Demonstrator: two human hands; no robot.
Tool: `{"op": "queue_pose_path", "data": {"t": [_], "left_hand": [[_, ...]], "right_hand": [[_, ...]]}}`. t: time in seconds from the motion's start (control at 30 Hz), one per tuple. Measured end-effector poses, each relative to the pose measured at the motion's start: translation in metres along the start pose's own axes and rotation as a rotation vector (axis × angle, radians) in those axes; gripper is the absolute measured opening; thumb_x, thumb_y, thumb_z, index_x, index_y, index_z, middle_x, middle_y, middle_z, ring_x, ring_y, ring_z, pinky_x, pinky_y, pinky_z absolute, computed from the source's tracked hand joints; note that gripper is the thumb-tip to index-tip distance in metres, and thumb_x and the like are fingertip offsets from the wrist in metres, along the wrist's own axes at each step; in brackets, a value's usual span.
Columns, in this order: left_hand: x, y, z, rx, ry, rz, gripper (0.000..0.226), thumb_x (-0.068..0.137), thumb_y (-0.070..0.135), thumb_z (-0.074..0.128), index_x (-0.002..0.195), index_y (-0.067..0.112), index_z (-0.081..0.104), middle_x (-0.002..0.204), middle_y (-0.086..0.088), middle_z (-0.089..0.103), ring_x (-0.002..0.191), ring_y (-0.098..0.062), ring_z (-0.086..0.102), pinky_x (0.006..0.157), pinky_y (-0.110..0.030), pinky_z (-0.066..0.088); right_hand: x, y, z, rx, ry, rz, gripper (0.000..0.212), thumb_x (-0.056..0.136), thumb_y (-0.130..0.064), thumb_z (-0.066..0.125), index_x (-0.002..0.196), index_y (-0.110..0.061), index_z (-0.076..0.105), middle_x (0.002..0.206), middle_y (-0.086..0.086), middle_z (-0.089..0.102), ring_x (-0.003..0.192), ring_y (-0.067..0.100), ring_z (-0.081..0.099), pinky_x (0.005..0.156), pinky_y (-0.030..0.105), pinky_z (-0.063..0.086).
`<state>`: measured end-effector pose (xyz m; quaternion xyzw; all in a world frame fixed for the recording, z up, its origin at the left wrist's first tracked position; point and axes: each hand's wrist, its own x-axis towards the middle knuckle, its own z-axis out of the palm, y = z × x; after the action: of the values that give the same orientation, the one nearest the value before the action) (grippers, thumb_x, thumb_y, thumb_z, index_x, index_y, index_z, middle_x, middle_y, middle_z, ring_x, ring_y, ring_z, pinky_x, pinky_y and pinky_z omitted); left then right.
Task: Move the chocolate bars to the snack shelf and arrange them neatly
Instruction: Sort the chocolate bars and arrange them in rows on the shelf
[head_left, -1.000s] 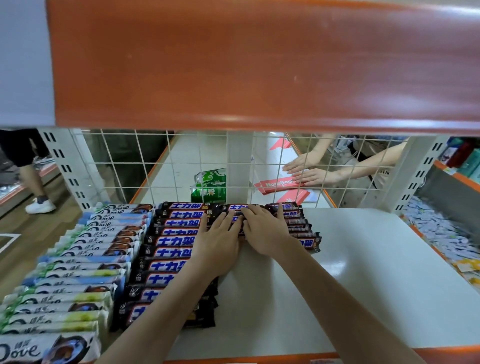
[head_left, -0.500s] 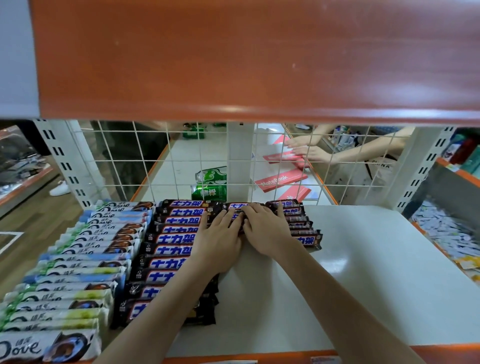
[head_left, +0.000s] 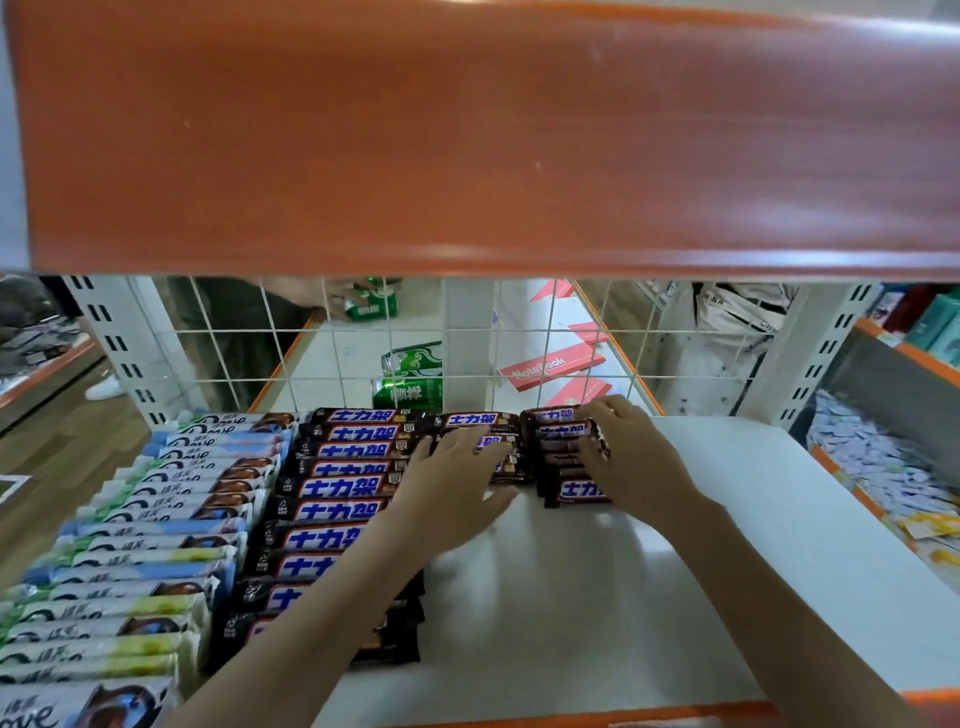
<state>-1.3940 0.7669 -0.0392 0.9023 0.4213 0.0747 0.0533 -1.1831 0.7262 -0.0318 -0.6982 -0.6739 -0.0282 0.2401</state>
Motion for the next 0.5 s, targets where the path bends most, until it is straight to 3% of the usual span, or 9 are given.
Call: {"op": "queue_pose_path", "data": {"t": [0.1,0.17,0.4,0.5], "left_hand": [[0.003,0.027,-0.002,-0.054,0.034,0.103,0.054,0.092,0.043,0.045,0.141,0.025,0.032,0.147,-0.002,0.033,0.133,-0.022,0.033,0.106,-0.041,0.035],[0.008,0.043,0.002,-0.091,0.030,0.113,0.055,0.090,0.038,0.049,0.141,0.024,0.032,0.142,-0.003,0.036,0.128,-0.023,0.037,0.100,-0.040,0.040],[0.024,0.062,0.025,-0.033,0.146,0.008,0.047,0.086,0.037,0.054,0.130,0.030,0.038,0.131,0.001,0.038,0.119,-0.020,0.040,0.090,-0.035,0.038],[0.023,0.062,0.033,-0.079,0.215,0.001,0.044,0.084,0.036,0.055,0.126,0.034,0.042,0.128,0.005,0.038,0.118,-0.017,0.040,0.089,-0.033,0.035]], "right_hand": [[-0.009,0.012,-0.002,0.104,0.024,0.031,0.025,0.090,-0.017,0.052,0.114,-0.018,0.058,0.120,-0.001,0.053,0.110,0.017,0.049,0.084,0.036,0.048],[-0.014,0.016,-0.001,0.142,0.032,0.036,0.023,0.088,-0.015,0.055,0.111,-0.019,0.059,0.116,-0.002,0.054,0.108,0.016,0.050,0.082,0.035,0.049],[-0.023,0.016,0.008,0.346,0.048,0.060,0.024,0.077,-0.006,0.062,0.096,-0.020,0.067,0.092,-0.001,0.056,0.088,0.017,0.055,0.070,0.041,0.051],[-0.023,0.021,0.008,0.358,0.062,0.085,0.018,0.074,-0.008,0.065,0.087,-0.020,0.065,0.089,-0.002,0.055,0.080,0.014,0.054,0.068,0.036,0.050]]}}
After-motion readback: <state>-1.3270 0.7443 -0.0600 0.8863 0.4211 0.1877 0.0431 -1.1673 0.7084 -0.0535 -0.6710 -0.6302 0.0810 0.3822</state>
